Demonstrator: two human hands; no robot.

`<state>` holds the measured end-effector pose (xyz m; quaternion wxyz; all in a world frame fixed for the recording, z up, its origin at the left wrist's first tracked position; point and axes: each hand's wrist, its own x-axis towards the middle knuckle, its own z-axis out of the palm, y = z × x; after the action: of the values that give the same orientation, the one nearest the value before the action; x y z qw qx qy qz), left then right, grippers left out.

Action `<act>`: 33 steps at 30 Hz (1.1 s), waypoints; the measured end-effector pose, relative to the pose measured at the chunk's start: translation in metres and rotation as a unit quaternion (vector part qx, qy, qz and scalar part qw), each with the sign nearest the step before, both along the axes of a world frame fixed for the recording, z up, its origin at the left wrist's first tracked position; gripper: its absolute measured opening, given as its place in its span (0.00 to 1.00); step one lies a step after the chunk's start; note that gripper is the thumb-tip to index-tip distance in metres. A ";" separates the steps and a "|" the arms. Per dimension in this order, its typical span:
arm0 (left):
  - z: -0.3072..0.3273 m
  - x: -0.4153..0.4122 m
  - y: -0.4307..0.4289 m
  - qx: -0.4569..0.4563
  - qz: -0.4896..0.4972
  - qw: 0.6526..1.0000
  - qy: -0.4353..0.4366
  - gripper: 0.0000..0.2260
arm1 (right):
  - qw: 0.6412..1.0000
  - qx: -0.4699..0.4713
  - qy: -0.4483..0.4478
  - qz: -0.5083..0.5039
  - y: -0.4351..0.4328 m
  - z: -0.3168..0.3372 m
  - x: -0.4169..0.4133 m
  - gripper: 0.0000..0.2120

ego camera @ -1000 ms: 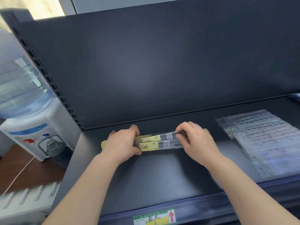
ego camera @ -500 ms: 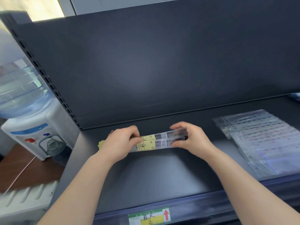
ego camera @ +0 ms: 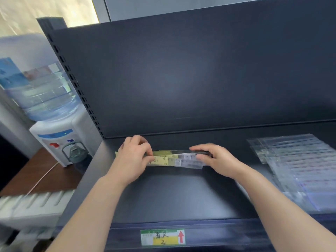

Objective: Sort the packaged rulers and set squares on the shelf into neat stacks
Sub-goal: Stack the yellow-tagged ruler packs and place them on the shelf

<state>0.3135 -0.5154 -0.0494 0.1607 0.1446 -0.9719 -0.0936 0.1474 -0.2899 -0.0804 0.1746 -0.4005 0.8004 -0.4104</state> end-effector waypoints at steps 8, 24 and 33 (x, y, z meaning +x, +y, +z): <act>-0.013 -0.009 0.013 0.000 0.008 1.000 -0.017 0.13 | 1.000 0.017 0.002 0.005 0.001 0.001 0.010 0.16; -0.008 0.003 -0.030 0.137 0.058 0.984 -0.097 0.25 | 0.997 -0.040 -0.026 -0.067 -0.008 -0.004 0.017 0.25; -0.011 0.011 -0.044 0.194 0.037 0.977 -0.075 0.19 | 0.990 -0.056 -0.088 -0.097 -0.024 -0.001 0.032 0.29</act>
<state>0.3243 -0.5591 -0.0608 0.0593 0.2150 -0.9386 -0.2634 0.1798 -0.3144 -0.0818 0.1808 -0.2922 0.7926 -0.5037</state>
